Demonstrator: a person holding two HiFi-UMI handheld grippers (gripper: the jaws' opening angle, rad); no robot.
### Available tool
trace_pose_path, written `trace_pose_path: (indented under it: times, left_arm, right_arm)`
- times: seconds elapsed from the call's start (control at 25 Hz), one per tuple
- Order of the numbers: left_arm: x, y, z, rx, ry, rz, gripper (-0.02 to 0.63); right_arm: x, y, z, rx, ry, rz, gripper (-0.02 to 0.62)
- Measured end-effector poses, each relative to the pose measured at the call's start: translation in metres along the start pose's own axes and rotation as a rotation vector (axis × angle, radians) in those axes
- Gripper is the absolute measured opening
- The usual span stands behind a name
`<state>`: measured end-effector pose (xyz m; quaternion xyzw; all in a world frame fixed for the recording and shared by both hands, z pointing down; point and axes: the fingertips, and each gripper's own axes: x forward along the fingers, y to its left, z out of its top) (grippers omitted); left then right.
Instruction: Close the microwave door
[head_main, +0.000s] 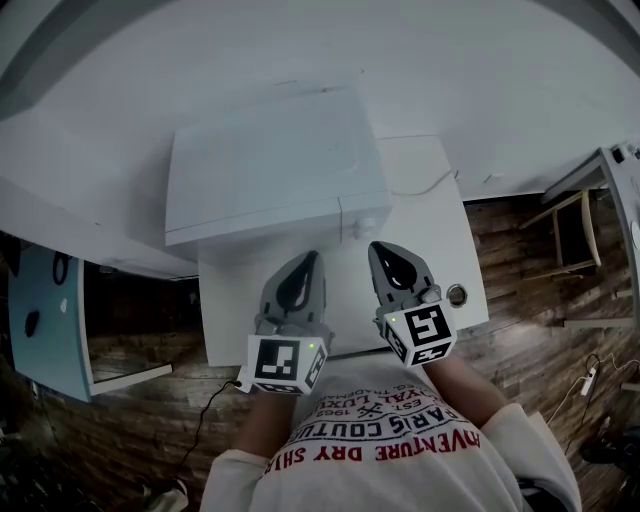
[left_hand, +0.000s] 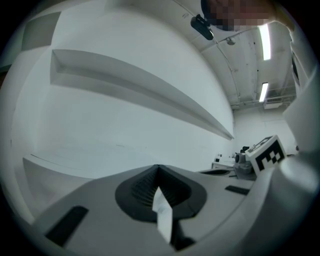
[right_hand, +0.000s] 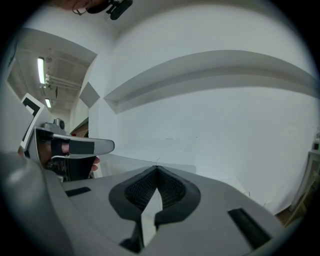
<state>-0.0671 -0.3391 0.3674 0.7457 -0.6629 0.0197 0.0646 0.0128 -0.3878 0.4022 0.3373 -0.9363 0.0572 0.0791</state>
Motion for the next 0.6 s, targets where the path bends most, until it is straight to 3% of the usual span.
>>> trace_pose_path:
  times: [0.6]
  left_arm:
    - [0.014, -0.005, -0.008, -0.007, 0.034, -0.015, -0.006]
  right_arm:
    - [0.0, -0.009, -0.005, -0.004, 0.027, 0.003, 0.012]
